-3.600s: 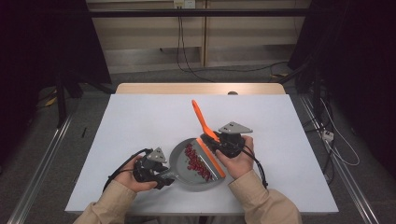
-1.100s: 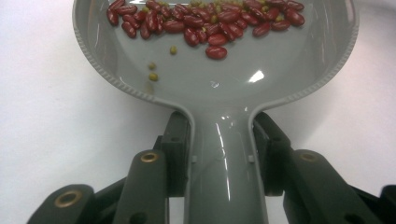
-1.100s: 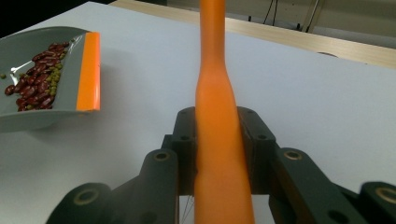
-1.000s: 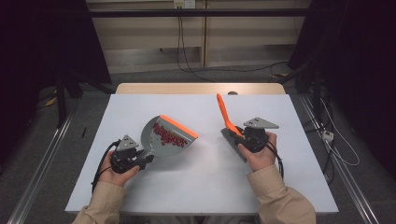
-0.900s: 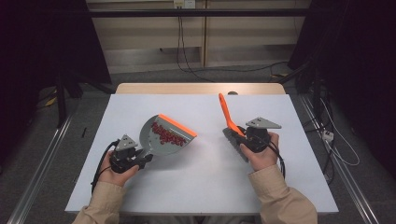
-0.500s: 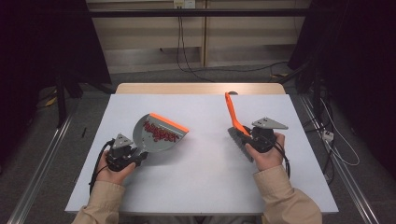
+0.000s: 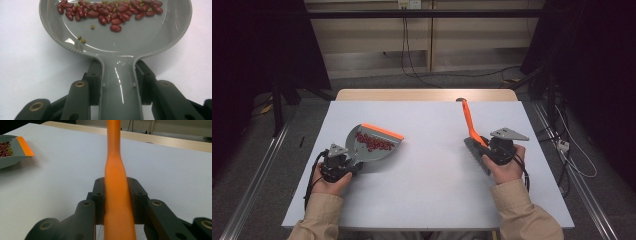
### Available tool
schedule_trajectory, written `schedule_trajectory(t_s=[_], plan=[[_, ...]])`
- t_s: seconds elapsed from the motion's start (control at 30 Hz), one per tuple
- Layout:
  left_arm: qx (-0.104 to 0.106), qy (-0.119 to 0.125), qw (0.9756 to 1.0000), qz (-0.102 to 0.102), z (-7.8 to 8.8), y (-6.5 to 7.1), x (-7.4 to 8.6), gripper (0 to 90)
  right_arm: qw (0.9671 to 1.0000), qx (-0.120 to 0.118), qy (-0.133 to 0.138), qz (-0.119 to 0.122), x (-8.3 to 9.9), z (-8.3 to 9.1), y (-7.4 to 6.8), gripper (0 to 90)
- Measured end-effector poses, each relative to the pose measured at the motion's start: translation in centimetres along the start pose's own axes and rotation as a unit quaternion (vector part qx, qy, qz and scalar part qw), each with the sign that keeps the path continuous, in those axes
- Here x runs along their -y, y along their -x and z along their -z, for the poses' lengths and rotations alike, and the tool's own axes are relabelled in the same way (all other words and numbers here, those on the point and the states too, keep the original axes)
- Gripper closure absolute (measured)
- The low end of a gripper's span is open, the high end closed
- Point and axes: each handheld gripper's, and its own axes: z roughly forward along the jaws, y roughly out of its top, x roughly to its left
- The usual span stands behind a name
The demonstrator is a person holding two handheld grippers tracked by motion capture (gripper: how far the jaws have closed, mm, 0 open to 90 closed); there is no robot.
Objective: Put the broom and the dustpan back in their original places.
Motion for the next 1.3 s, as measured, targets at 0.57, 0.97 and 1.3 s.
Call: schedule_trajectory(t_s=[0.57, 0.97, 1.3], plan=[[-0.021, -0.010, 0.9994, 0.025, -0.5, -0.8, 0.0, 63.1, 0.9994, 0.033, -0.006, -0.010, 0.7, 0.3, 2.4, 71.6], [-0.032, -0.012, 0.9987, 0.036, -0.7, -1.0, 0.0, 63.1, 0.9980, 0.060, -0.008, -0.014, 1.1, 1.1, 4.7, 71.6], [-0.058, -0.017, 0.9969, 0.049, -0.9, -1.6, 0.1, 63.1, 0.9962, 0.087, -0.011, -0.007, 1.2, 1.2, 5.9, 71.6]])
